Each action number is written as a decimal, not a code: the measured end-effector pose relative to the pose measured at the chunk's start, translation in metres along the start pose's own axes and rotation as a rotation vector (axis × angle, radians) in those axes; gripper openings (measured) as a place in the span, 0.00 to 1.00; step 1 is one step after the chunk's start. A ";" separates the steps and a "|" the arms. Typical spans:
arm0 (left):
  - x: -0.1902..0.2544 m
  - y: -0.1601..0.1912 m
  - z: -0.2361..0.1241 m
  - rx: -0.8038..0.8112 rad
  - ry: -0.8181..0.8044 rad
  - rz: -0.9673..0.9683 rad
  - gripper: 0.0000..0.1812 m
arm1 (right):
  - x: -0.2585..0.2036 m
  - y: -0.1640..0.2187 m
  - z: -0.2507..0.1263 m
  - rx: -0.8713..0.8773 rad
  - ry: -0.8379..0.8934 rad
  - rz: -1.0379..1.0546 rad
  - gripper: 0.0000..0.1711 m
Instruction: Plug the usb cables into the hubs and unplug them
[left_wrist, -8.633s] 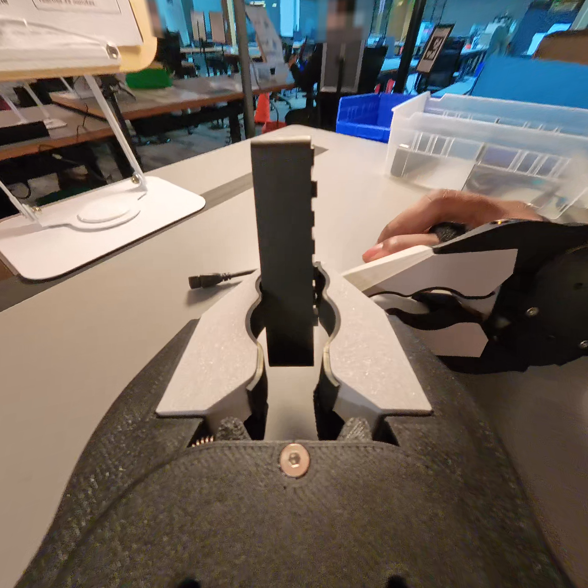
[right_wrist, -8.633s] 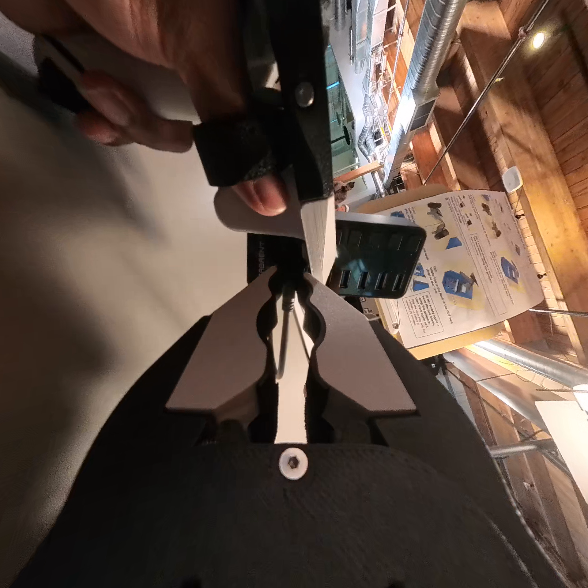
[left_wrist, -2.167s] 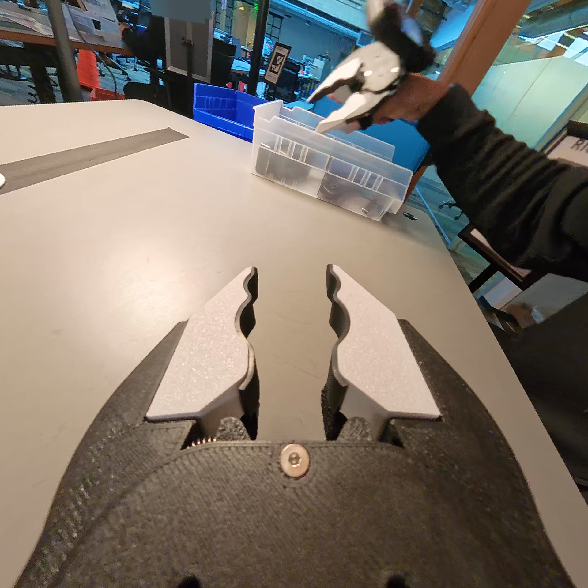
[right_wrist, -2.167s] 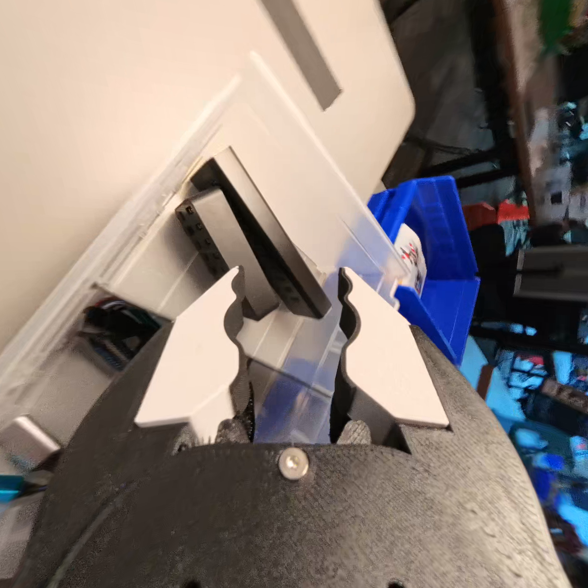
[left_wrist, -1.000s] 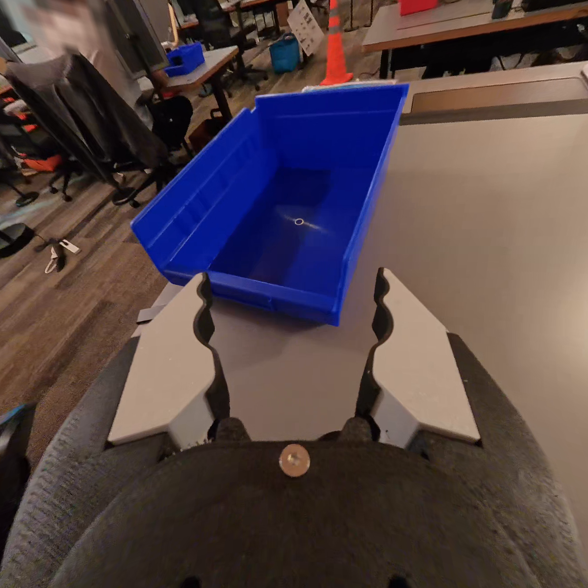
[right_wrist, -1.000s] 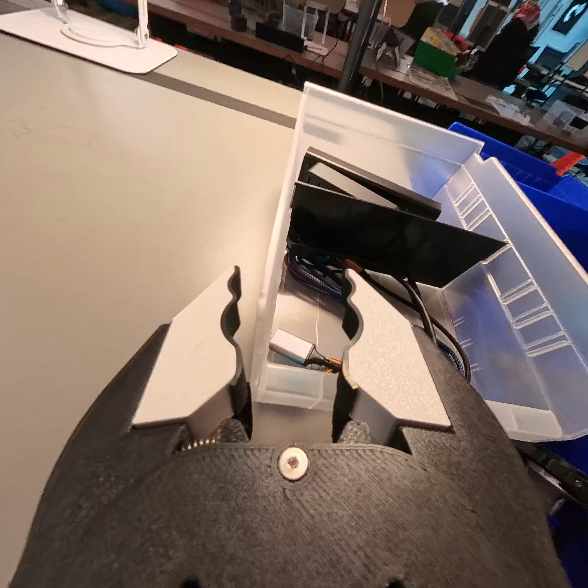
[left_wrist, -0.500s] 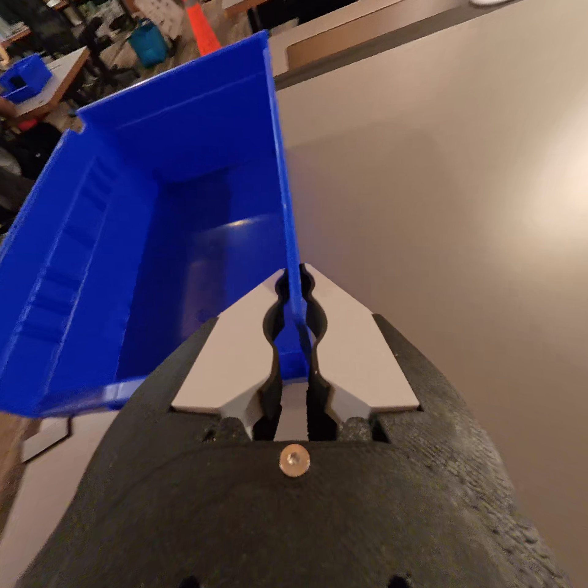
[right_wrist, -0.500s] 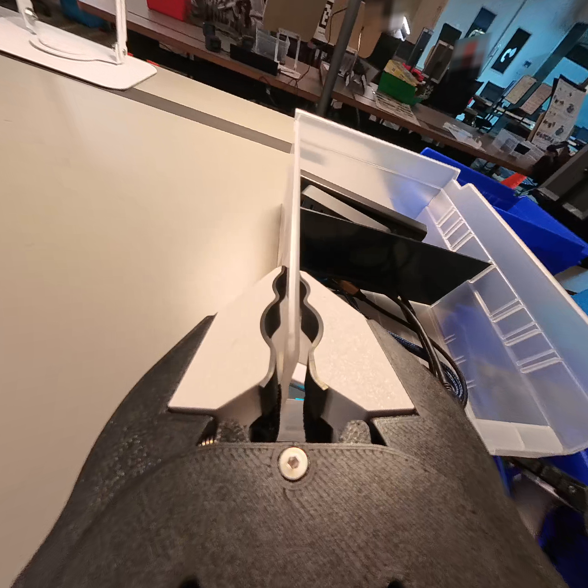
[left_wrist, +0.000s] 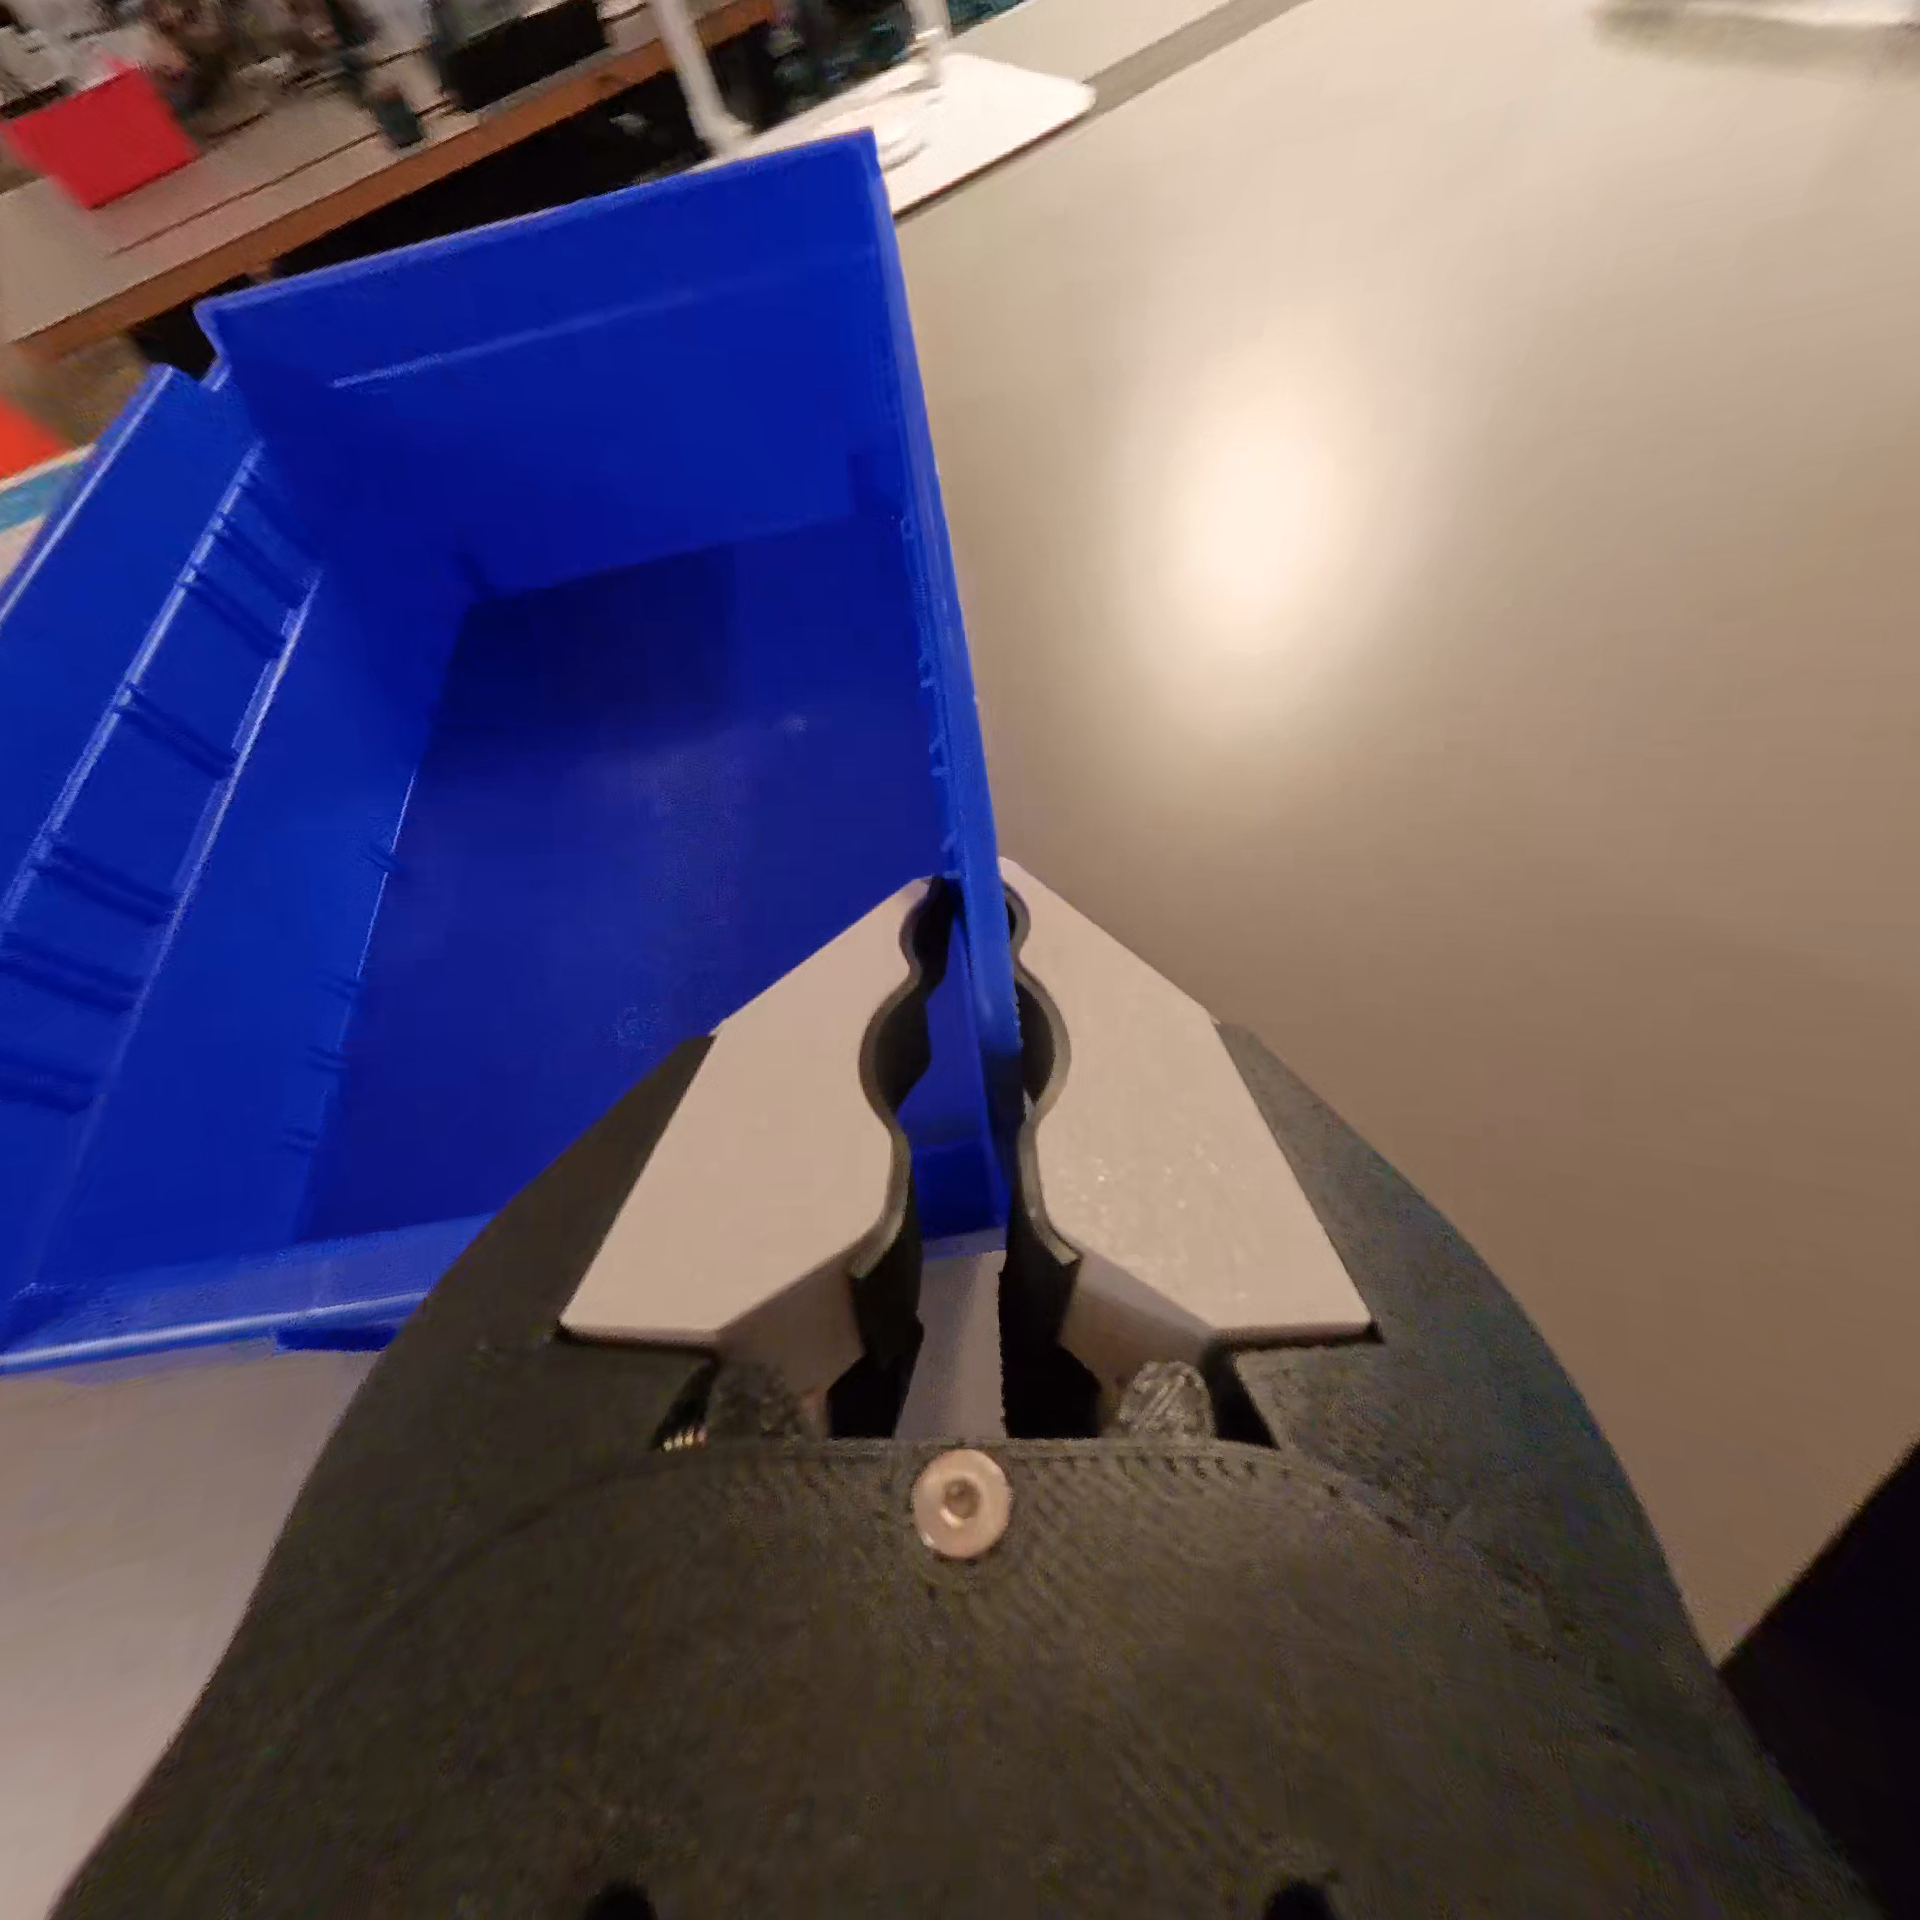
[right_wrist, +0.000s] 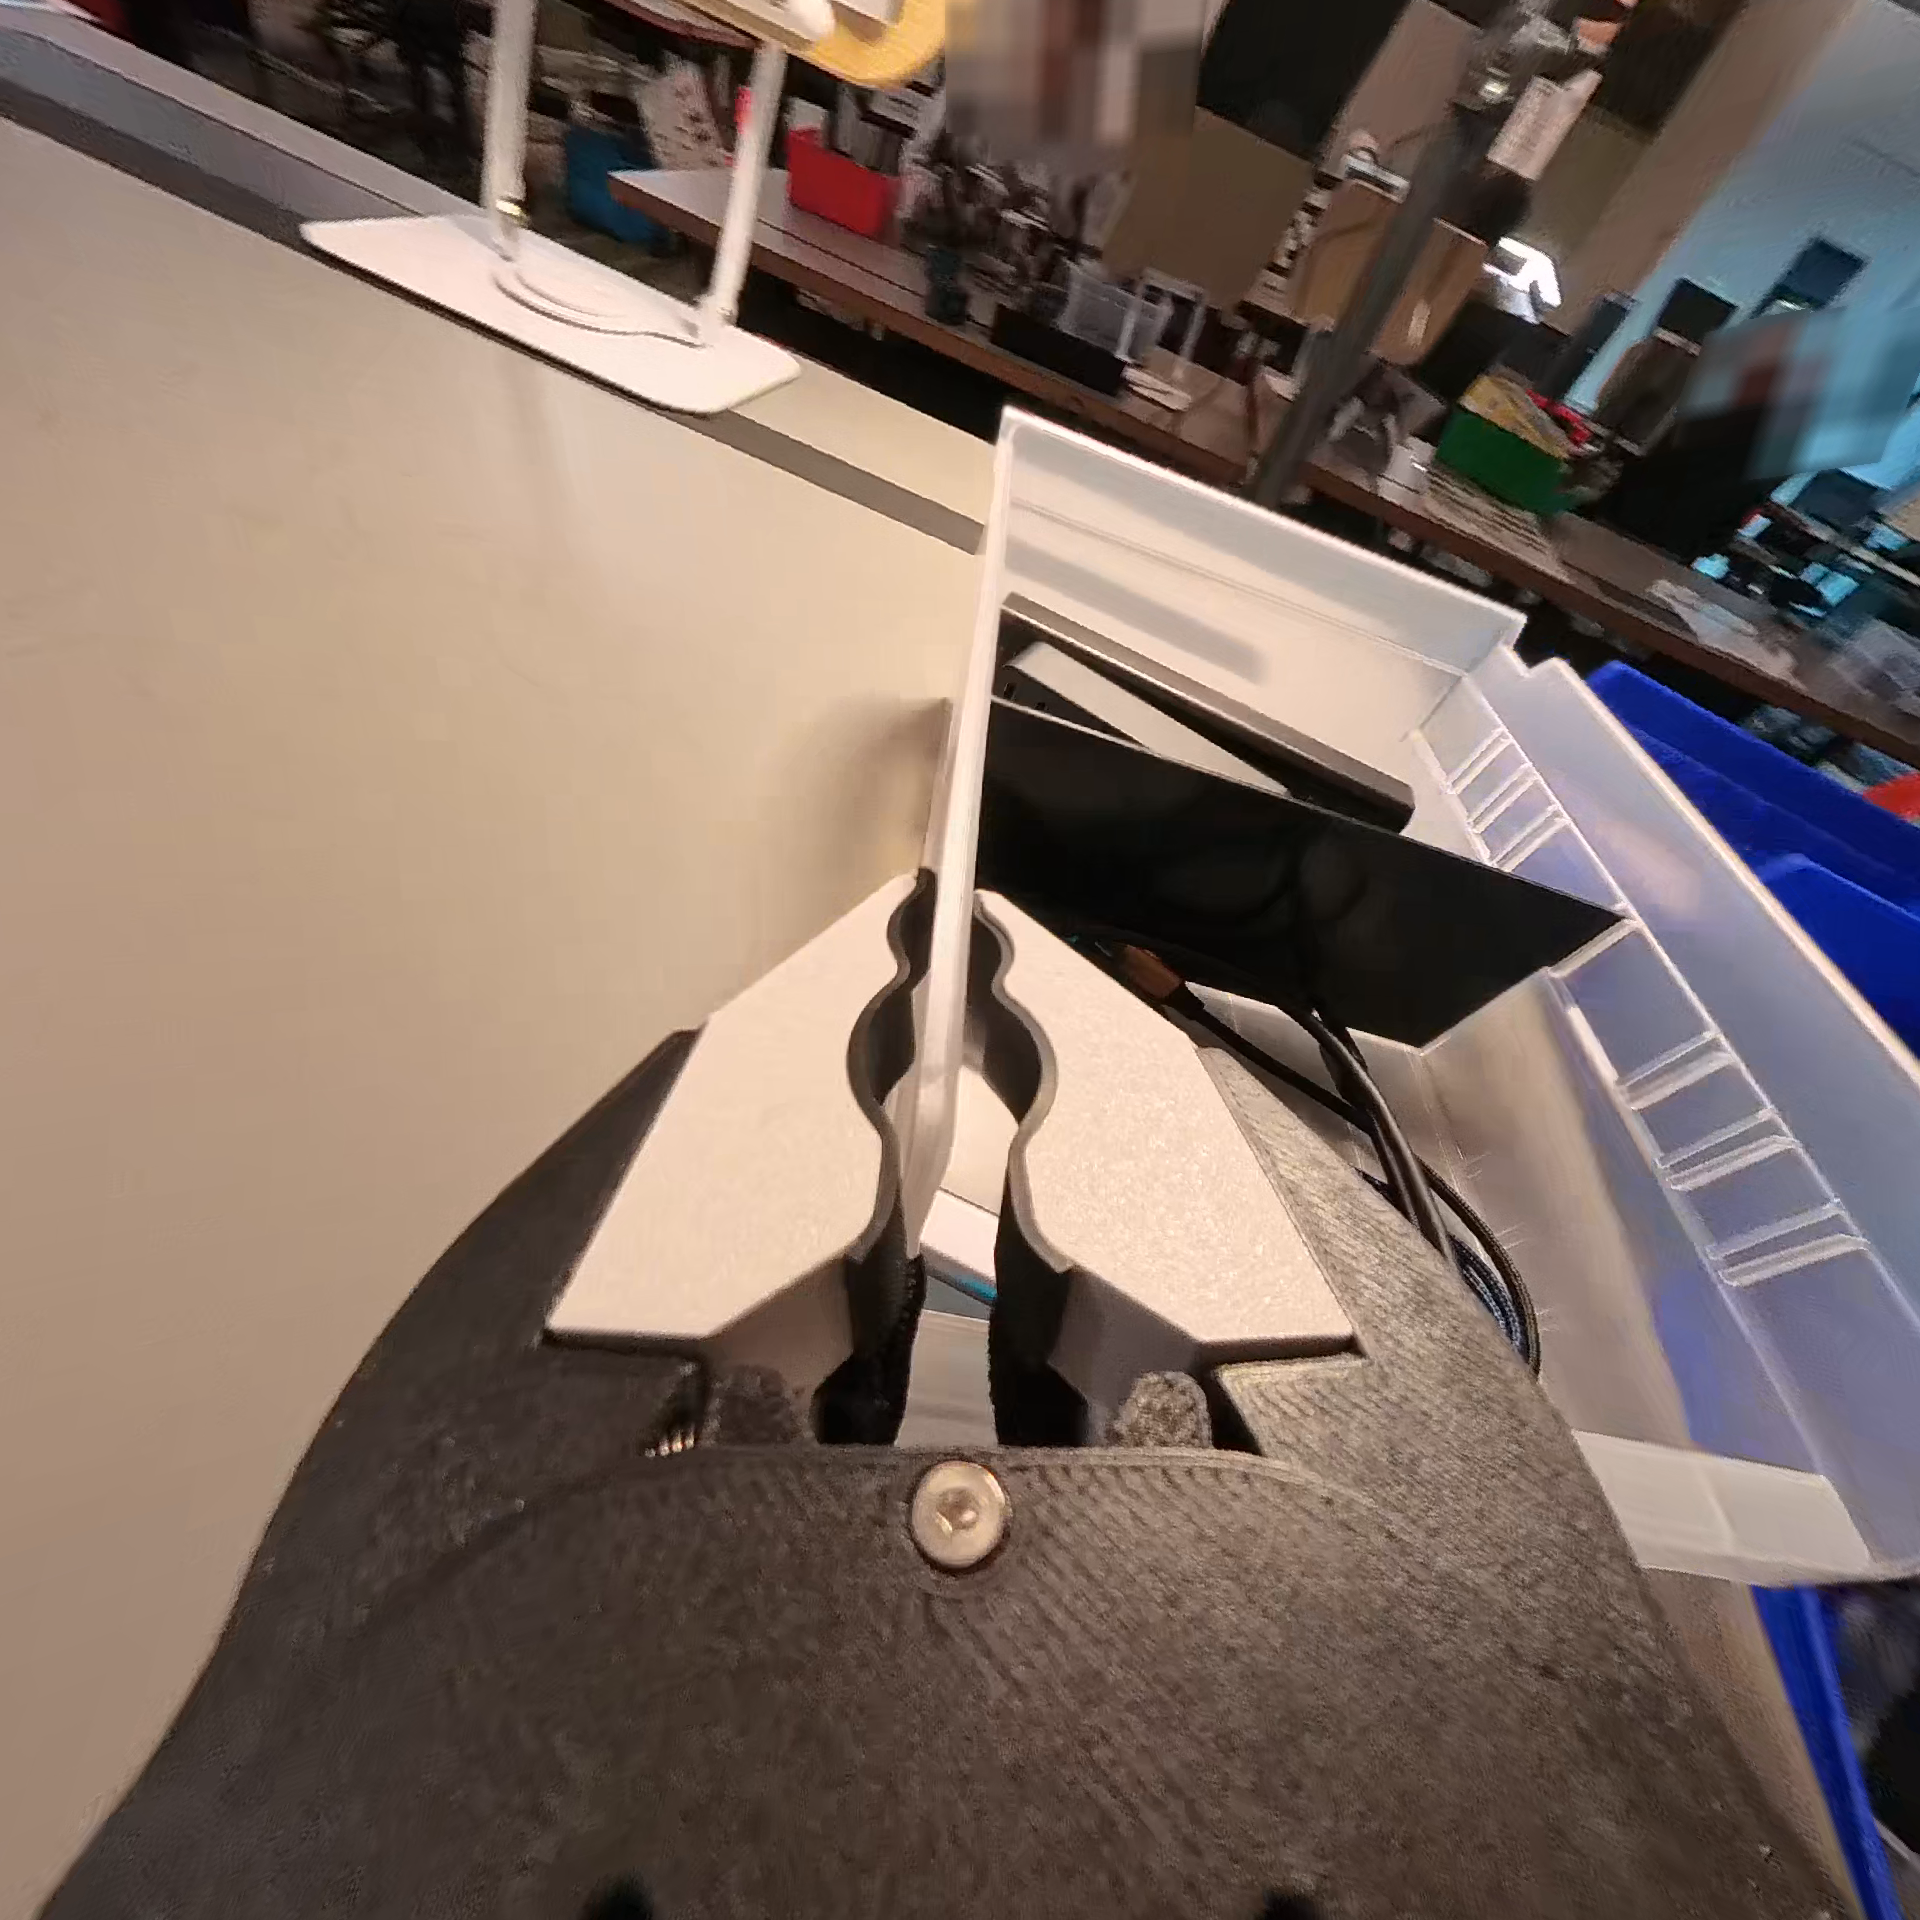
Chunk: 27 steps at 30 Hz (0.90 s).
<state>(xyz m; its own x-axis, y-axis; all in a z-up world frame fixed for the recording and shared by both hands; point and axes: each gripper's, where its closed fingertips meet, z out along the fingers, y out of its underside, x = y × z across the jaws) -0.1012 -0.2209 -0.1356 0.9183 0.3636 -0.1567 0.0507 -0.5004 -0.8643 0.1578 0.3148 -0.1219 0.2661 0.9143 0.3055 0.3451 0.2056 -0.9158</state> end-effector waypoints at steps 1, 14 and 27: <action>0.009 -0.003 0.002 0.009 0.049 0.019 0.04 | -0.007 -0.004 0.004 0.011 -0.039 -0.008 0.02; 0.145 -0.015 -0.023 0.074 0.776 0.216 0.05 | -0.123 -0.058 0.064 0.199 -0.710 -0.163 0.03; 0.265 -0.045 -0.010 0.118 1.096 0.362 0.05 | -0.265 -0.116 0.101 0.323 -1.174 -0.261 0.03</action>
<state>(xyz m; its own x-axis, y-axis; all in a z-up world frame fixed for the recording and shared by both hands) 0.1441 -0.1096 -0.1334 0.7226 -0.6899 0.0443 -0.2685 -0.3391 -0.9016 -0.0437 0.0841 -0.1229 -0.7993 0.5581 0.2227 -0.0147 0.3525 -0.9357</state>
